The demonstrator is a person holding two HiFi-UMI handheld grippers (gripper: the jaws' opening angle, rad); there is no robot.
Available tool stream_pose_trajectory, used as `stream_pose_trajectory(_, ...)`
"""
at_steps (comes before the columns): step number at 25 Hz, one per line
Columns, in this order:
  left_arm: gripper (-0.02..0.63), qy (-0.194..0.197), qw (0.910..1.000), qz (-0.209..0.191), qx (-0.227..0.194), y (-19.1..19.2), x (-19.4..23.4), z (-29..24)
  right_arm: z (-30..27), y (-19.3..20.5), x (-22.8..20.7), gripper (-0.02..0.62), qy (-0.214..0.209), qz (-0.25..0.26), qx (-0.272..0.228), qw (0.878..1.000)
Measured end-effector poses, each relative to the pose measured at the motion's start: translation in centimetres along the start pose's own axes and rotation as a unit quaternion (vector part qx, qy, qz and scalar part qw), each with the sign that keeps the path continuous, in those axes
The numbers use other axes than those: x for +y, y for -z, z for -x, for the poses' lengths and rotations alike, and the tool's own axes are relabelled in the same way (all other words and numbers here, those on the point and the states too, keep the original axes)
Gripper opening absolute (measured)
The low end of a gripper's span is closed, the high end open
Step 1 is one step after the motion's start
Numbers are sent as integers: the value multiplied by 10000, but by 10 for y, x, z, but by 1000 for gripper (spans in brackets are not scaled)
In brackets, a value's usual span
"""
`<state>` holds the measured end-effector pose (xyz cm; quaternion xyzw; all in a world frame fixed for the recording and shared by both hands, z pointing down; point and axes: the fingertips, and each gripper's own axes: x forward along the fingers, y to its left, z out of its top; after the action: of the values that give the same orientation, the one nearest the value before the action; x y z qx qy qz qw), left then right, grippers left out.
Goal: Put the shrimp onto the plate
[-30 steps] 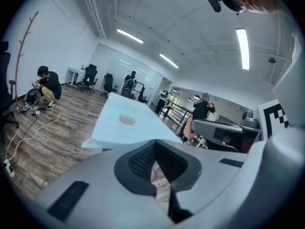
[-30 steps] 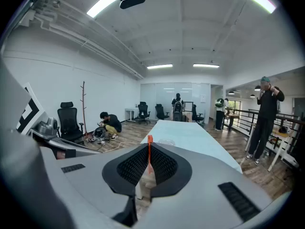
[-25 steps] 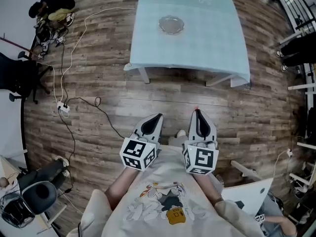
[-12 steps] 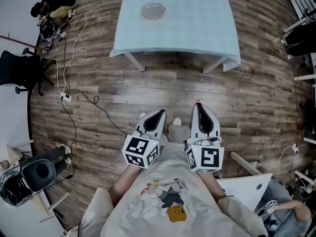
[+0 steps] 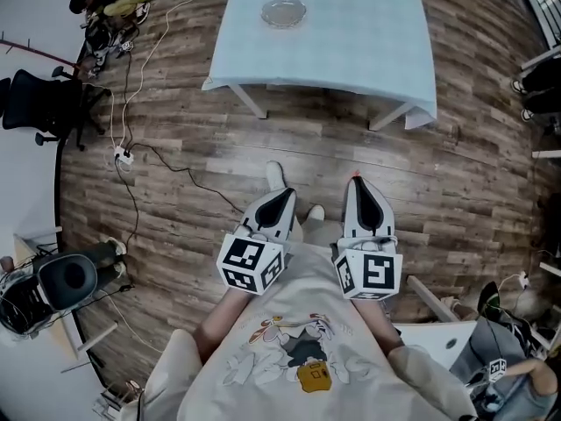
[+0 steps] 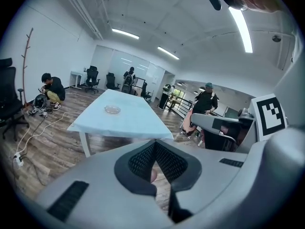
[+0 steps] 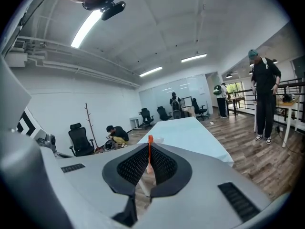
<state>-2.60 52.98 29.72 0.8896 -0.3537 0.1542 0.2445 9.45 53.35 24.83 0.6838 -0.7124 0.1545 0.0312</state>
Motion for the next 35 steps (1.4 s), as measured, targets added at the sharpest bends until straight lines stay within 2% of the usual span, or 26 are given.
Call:
stream_pose_trajectory(4,8,-134,9998,154,-49,-5,23,-8,-27,-1,7,34,-178,106,115,9997)
stream_pose_trajectory(8,8,-188,9993,297,-144,-26,57,-24,-66,-7,15,34,-207,184,201,9994)
stream_pose_trajectory(17,8,48,9991,301,-293,-86,126,-62,-153,-39,35,34,-90,286,160,9994)
stream_pose_trajectory(26,8,244,9980,223,-538,-146,213,-72,-236,-62,84,34,106,288,74,9995)
stream_pose_trajectory(30,8,352,9976,-17,-589,-159,235,-79,-257,-63,96,34,146,288,130,9994)
stream_pose_trajectory(35,8,391,9985,220,-327,-151,252,-91,-279,-63,104,34,135,381,304,9987)
